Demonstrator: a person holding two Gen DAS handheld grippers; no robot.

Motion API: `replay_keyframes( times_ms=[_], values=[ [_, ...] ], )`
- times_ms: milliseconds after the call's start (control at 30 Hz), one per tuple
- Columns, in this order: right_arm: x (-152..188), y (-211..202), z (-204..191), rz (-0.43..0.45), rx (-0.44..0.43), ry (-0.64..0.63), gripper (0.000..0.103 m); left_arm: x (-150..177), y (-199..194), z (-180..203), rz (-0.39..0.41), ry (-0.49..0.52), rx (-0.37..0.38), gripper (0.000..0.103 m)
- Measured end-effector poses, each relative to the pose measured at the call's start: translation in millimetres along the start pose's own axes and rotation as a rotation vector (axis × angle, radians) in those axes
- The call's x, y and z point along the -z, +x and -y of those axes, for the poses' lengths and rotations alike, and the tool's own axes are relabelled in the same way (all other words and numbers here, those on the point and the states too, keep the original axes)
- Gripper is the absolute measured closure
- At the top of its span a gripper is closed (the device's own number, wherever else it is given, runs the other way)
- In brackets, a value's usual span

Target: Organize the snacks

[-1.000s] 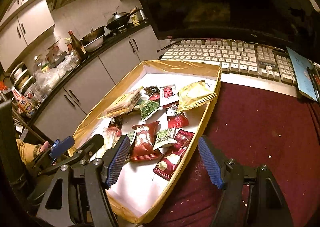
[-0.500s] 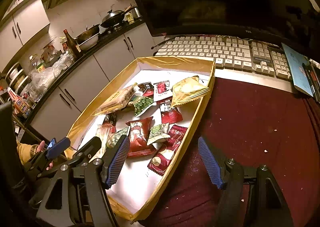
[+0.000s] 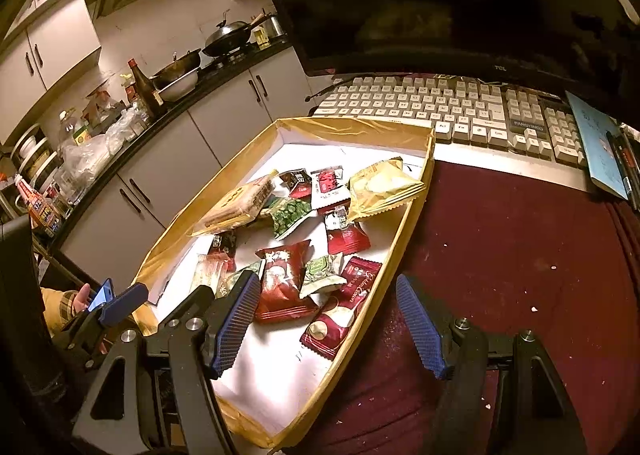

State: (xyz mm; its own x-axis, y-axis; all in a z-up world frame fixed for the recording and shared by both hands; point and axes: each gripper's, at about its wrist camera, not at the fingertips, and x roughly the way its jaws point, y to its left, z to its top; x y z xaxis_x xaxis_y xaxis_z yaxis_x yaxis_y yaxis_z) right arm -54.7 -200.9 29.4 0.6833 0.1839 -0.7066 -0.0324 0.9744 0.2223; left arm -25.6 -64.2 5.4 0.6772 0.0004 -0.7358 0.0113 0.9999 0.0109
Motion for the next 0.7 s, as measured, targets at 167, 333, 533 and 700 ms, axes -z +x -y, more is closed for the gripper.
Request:
replay_keyframes(
  times_ms=[167, 333, 533, 700],
  values=[
    [-0.6, 3.5, 1.1, -0.007, -0.007, 0.01, 0.03, 1.2, -0.7, -0.4, 0.003, 0.001, -0.003, 0.022],
    [-1.4, 2.3, -3.2, 0.001, -0.003, -0.002, 0.03, 0.2, -0.2, -1.6, 0.006, 0.003, -0.002, 0.022],
    [-1.7, 3.7, -3.9, -0.003, 0.002, 0.001, 0.03, -0.2, -0.3, -2.1, 0.008, 0.002, 0.003, 0.022],
    [-2.9, 3.6, -2.5, -0.002, 0.002, 0.005, 0.03, -0.6, 0.3, -2.7, 0.003, 0.0, 0.003, 0.022]
  ],
)
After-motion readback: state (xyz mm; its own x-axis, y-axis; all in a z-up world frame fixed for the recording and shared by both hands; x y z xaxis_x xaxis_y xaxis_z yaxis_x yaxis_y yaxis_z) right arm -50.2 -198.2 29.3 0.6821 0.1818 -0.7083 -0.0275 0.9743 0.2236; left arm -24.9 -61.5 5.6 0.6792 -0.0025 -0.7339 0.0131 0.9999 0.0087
